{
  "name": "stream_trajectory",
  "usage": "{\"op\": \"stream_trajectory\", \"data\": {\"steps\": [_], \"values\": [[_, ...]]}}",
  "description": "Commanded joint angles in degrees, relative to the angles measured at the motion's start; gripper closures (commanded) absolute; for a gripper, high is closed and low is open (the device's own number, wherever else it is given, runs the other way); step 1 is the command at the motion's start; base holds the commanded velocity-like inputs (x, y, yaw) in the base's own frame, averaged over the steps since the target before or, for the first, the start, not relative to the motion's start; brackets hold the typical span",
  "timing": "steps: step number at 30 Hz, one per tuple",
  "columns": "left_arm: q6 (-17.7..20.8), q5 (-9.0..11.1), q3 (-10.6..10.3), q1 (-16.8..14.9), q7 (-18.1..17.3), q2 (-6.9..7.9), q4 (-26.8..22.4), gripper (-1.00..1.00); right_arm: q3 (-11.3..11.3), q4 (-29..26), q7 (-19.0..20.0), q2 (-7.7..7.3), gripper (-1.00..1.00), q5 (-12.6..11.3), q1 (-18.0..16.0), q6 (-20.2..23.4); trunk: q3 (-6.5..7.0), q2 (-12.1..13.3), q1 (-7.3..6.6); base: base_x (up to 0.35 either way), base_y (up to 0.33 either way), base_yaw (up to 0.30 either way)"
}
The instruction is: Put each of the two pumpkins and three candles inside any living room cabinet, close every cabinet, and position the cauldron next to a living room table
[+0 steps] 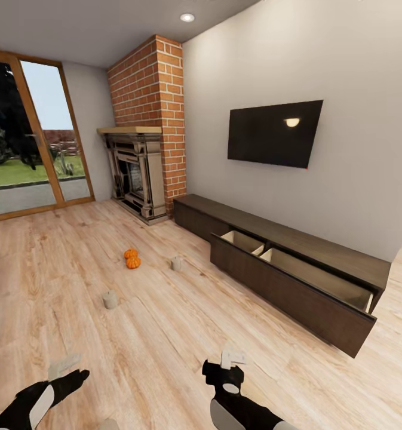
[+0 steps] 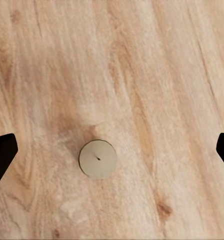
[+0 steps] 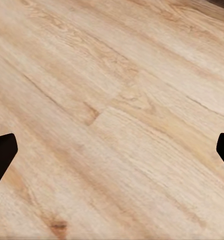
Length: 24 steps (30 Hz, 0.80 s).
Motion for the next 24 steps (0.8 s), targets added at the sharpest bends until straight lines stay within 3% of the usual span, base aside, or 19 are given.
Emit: {"op": "stream_trajectory", "data": {"steps": [1,3,15,18,24], "values": [[-0.4,0.2,0.4,0.0,-0.2,-0.06,0.4,-1.00,0.5,0.0,-0.3,-0.02,-1.00,-0.6,-0.1,-0.5,-0.05,0.0,-0.01,0.003,0.000,0.004],[-3.1,0.2,0.4,0.0,0.2,-0.13,1.8,-1.00,0.5,0.0,-0.3,0.02,-1.00,-0.6,-0.1,-0.5,-0.05,0.0,-0.01,0.001,0.000,0.130],[-6.4,0.1,0.3,0.1,0.5,-0.43,4.3,-1.00,0.7,0.0,-0.2,0.07,-1.00,-0.8,0.0,-0.4,-0.05,0.0,-0.01,-0.073,0.121,0.254],[-9.6,0.1,0.2,0.1,0.5,-0.53,5.5,-1.00,0.7,0.0,-0.2,0.05,-1.00,-0.8,0.0,-0.4,-0.06,0.0,-0.01,0.151,0.053,0.234],[-11.2,0.1,0.2,0.1,0.5,-0.57,6.8,-1.00,0.7,-0.1,-0.2,-0.02,-1.00,-0.8,0.5,-0.3,-0.08,0.0,-0.01,0.291,-0.065,0.057]]}}
